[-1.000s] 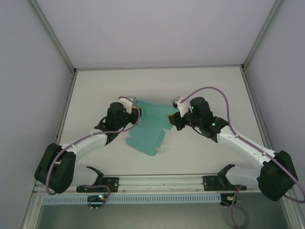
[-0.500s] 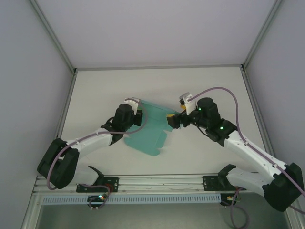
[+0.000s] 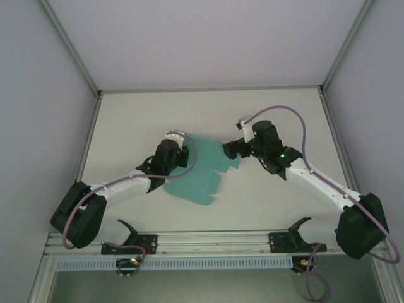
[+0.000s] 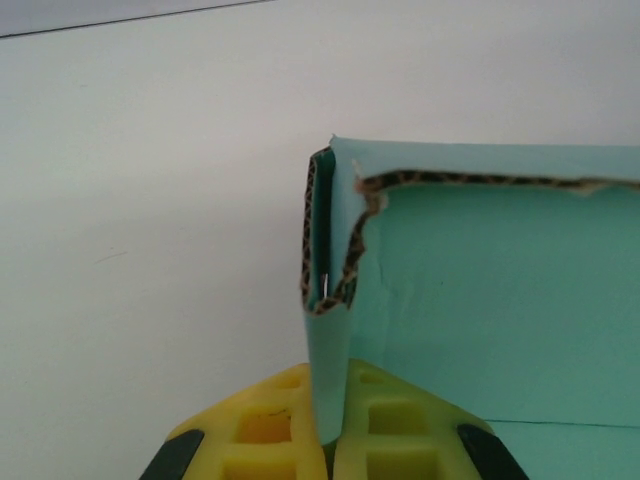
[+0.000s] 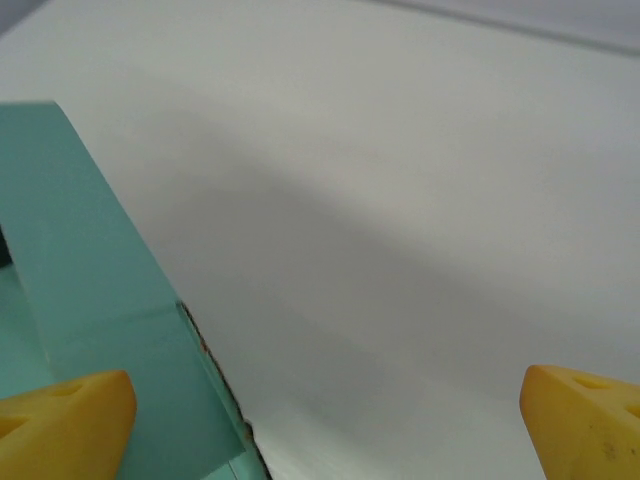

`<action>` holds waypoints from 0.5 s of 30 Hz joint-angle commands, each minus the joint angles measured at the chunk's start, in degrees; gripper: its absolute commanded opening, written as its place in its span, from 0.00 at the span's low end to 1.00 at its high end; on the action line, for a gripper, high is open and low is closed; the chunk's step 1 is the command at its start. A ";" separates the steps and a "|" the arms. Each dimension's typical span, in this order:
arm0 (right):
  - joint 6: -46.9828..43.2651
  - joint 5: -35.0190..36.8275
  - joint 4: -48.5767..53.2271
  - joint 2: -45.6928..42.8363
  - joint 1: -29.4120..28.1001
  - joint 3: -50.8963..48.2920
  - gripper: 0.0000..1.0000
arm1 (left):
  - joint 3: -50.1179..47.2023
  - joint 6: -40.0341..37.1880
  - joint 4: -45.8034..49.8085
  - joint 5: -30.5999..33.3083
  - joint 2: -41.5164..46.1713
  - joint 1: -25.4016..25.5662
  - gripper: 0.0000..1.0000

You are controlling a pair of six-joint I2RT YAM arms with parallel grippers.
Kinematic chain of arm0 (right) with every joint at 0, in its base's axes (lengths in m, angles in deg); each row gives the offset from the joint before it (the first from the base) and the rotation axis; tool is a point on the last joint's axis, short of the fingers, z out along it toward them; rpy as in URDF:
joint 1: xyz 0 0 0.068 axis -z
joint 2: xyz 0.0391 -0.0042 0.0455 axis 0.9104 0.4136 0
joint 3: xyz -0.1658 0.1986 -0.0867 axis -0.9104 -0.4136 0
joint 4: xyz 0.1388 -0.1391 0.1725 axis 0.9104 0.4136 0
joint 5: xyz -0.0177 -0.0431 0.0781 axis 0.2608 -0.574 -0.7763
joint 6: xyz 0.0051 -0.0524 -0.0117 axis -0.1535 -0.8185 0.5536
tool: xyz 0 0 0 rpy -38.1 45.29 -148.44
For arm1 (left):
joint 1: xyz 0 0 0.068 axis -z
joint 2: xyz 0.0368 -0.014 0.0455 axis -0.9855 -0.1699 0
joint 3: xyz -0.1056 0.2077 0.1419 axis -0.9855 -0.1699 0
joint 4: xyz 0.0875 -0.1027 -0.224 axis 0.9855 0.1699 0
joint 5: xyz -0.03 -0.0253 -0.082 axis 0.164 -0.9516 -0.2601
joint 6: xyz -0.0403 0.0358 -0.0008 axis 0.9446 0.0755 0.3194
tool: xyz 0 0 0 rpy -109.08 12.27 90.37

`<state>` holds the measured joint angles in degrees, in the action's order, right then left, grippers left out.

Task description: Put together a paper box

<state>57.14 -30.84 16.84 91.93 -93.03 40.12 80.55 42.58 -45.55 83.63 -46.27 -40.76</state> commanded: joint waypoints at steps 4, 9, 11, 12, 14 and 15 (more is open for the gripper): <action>-1.92 -8.11 -0.03 5.34 -0.86 1.89 1.00 | -0.08 2.05 -0.93 0.94 0.62 0.42 0.00; -0.06 -8.91 -5.98 9.32 -1.94 2.62 1.00 | 0.19 1.69 -1.74 -0.26 0.13 0.65 0.00; 2.96 -7.11 -11.32 9.93 -2.09 1.86 1.00 | 0.28 1.43 -1.56 0.09 -0.12 1.11 0.00; 4.97 -4.95 -14.18 10.04 -2.24 1.23 1.00 | 0.40 1.67 -1.36 0.58 -0.28 1.31 0.00; 9.68 0.72 -20.82 9.79 -2.51 -0.61 1.00 | 0.61 1.72 -1.19 1.55 -0.66 1.87 0.00; 12.22 3.46 -23.75 9.57 -2.66 -2.00 1.00 | 0.64 1.83 -1.26 2.60 -0.75 2.25 0.00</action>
<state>61.40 -34.84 5.43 101.74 -95.26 40.17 80.55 43.69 -45.55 84.62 -46.32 -39.66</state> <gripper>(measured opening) 0.995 0.050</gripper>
